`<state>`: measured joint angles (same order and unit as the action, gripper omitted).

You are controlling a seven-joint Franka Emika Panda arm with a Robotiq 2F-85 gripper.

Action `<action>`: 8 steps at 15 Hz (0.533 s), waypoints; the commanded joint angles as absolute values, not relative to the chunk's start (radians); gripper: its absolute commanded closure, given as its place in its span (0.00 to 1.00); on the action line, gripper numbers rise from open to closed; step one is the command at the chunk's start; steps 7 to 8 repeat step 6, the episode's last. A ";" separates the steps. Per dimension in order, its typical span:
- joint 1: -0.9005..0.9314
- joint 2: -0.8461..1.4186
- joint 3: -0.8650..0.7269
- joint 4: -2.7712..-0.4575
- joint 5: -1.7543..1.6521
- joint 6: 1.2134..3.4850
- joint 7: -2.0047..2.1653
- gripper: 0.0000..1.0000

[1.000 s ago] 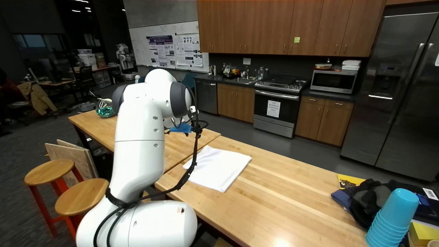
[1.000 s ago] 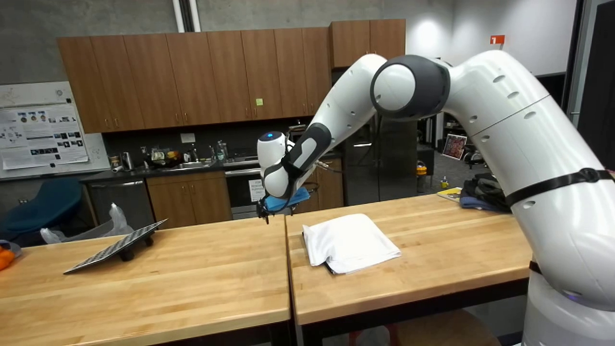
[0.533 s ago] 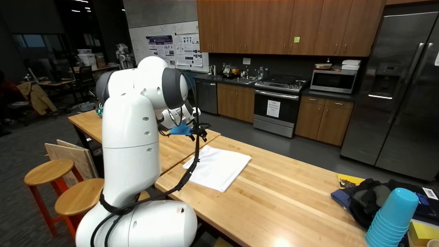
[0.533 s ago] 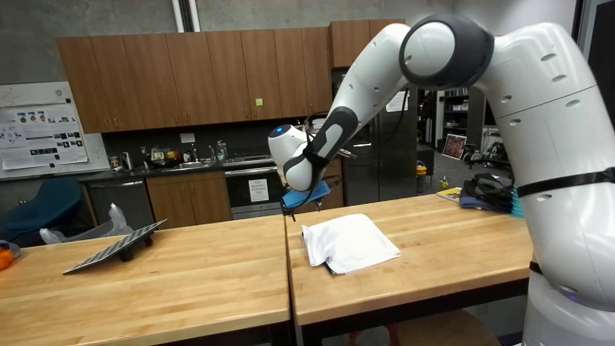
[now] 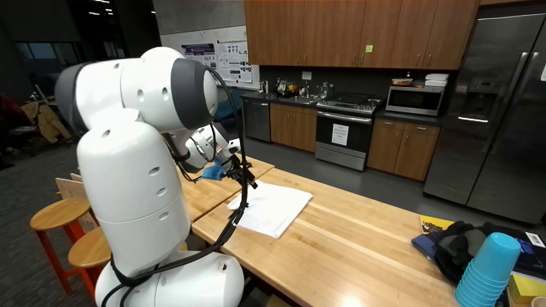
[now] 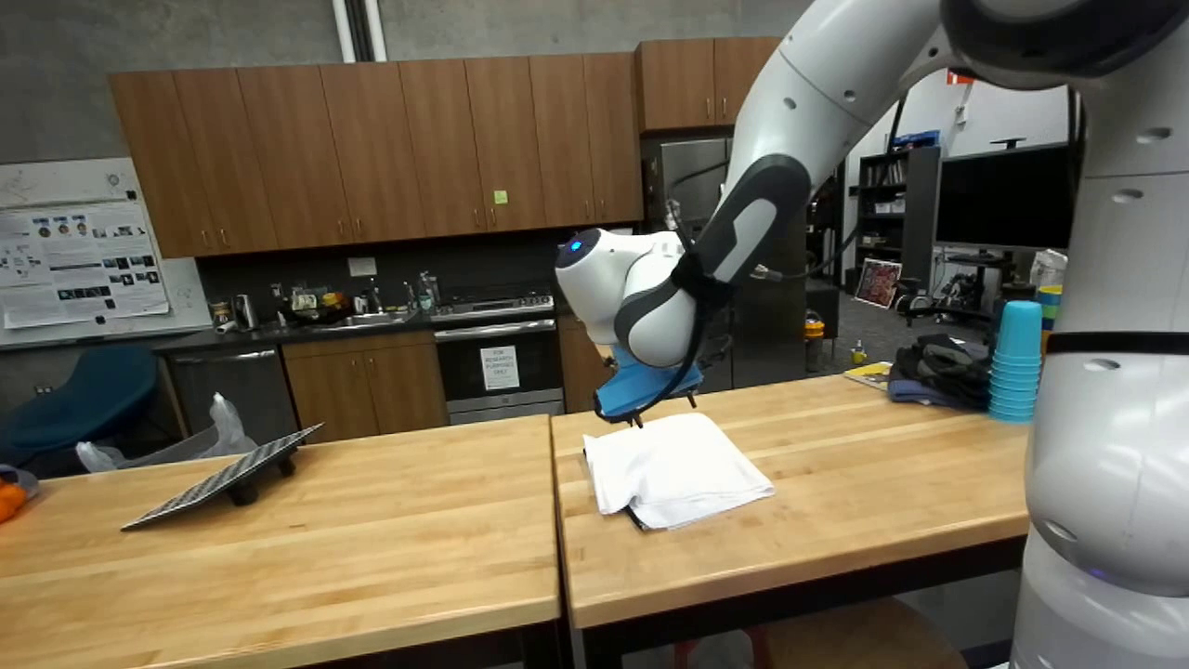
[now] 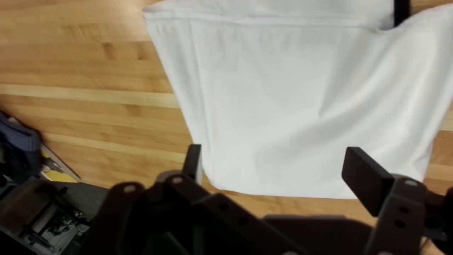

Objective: Fold the white towel in half from right to left.

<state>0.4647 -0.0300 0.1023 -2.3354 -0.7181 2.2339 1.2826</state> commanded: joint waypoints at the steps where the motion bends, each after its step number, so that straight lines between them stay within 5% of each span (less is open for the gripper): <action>1: 0.385 -0.056 0.183 -2.362 -0.713 2.233 1.290 0.00; 8: 0.377 -0.083 0.187 -2.389 -0.711 2.234 1.298 0.00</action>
